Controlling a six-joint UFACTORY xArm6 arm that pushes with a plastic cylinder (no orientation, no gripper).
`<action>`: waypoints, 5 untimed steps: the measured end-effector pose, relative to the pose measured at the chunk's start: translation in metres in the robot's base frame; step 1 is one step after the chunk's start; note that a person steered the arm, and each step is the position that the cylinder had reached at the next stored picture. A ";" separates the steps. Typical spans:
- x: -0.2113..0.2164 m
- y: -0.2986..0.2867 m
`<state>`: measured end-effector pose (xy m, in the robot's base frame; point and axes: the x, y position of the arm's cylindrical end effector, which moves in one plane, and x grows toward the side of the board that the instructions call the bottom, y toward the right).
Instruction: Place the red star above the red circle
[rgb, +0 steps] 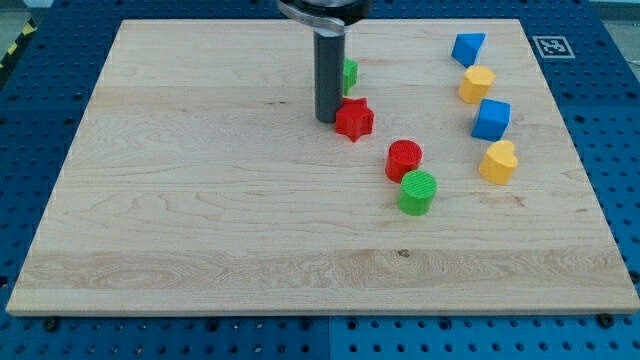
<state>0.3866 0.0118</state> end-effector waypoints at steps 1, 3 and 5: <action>0.002 0.015; 0.002 0.036; 0.002 0.040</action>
